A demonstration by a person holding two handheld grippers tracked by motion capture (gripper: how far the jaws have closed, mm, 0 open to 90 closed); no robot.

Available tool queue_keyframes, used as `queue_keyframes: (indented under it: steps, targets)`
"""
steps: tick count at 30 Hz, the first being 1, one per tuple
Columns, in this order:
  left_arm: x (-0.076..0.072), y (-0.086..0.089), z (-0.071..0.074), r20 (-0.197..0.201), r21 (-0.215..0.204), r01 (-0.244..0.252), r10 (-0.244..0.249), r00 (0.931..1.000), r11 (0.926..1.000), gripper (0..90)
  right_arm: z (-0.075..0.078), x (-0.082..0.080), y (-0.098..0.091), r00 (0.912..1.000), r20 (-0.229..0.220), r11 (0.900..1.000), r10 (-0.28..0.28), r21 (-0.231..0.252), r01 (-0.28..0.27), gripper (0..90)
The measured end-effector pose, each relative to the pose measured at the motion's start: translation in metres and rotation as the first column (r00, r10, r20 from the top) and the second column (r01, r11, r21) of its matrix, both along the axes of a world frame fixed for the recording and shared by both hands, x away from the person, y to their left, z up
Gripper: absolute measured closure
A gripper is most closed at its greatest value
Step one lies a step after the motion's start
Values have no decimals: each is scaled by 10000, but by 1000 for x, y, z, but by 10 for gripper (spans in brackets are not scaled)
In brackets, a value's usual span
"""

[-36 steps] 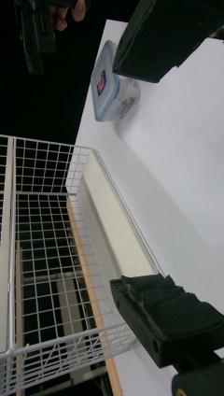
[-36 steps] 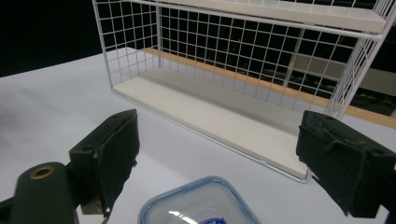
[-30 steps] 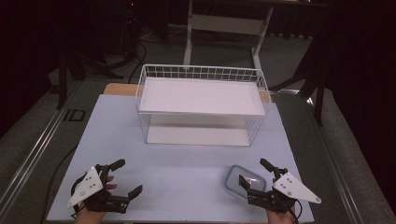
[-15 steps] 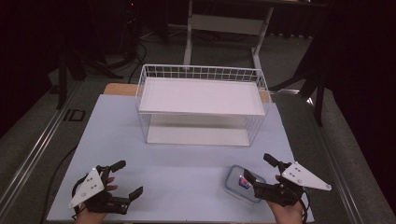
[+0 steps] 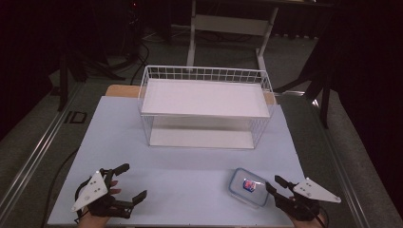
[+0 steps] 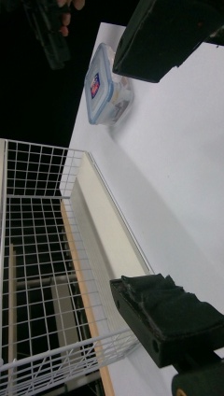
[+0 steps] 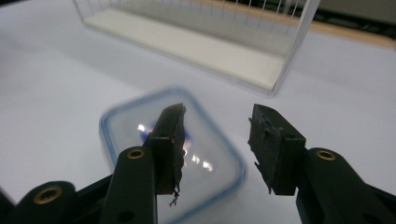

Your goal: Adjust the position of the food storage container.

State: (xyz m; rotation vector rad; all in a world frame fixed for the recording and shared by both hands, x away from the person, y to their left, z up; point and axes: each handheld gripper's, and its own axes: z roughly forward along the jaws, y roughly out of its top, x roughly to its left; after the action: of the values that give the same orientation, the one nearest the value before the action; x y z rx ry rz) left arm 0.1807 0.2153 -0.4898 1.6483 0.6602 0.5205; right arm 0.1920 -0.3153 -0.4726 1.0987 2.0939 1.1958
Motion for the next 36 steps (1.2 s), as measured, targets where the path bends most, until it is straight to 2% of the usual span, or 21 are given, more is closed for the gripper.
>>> queue_keyframes:
  steps: [5,8,10,14,16,19,21,23,27,32,36]
  targets:
    - [0,-1,0,21,30,43,-43,10000,10000,19,-14,-4,-9,9994,-341,9985,-100,-544,81,698]
    - [0,-1,0,28,2,32,-32,10000,10000,19,-19,-6,-14,9989,-426,9969,-212,-772,179,826]
    - [0,-1,0,30,-8,29,-29,10000,10000,19,-23,-6,-19,9970,-671,9963,-384,-791,330,899]
    - [0,0,0,30,-9,19,-19,10000,10000,20,-36,-7,-24,9924,-1177,9948,-367,-990,250,900]
    - [0,-1,0,26,-5,34,-34,10000,10000,19,-41,-7,-24,9887,-1463,9954,-317,-942,180,900]
    - [0,-1,0,23,28,43,-43,10000,10000,20,-44,-4,-24,9858,-1662,9961,-241,-873,96,900]
    - [0,-1,0,20,52,45,-45,10000,10000,20,-47,-2,-22,9831,-1812,9944,-249,-1056,57,900]
    - [0,-1,0,33,27,52,-52,10000,10000,19,-50,2,-20,9784,-2047,9930,-275,-1183,32,900]
    - [0,-1,0,10,12,61,-61,10000,10000,19,-55,9,-14,9699,-2435,9934,-13,-1113,-266,900]
    - [0,-2,0,20,24,65,-65,10000,10000,19,-52,18,-10,9702,-2424,9952,-76,-969,-165,900]
    - [1,-2,0,19,45,71,-71,10000,10000,20,-51,26,2,9701,-2413,9919,273,-1135,-562,900]
